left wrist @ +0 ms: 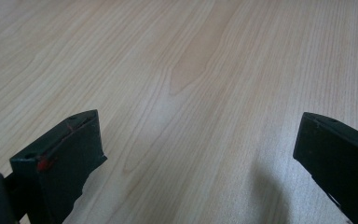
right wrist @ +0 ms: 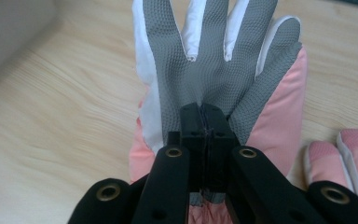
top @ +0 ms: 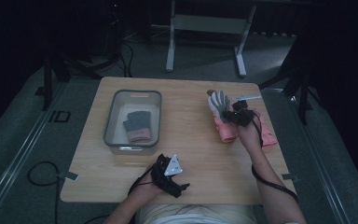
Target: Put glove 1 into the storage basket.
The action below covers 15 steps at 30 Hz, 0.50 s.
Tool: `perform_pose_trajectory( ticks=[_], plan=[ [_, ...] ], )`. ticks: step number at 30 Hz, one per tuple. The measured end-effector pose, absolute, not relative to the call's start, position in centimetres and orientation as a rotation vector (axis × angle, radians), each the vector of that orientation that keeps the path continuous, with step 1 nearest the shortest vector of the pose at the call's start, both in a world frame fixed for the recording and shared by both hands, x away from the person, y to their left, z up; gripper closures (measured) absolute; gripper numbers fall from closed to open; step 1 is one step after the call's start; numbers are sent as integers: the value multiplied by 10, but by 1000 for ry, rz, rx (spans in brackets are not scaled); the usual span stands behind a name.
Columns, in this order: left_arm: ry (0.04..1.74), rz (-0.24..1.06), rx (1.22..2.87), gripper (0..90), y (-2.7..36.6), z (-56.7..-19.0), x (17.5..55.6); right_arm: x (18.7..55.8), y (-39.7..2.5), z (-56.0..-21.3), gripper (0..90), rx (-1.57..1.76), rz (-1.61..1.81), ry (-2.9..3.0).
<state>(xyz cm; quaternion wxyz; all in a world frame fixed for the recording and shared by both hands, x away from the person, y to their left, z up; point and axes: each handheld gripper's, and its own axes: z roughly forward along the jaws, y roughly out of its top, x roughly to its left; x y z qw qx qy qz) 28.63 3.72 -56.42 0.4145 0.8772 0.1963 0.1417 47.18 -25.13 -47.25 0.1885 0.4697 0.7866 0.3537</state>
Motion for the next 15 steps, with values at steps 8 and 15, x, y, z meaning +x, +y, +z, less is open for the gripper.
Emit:
perform_pose_trajectory(
  ticks=[8,15],
  plan=[
    [503,367,2201,10,39,-564,286,418,-238,-449,887,1490,1103,2091],
    [511,349,2191,10,40,-565,288,389,-229,-457,887,1559,1167,2036]
  ],
)
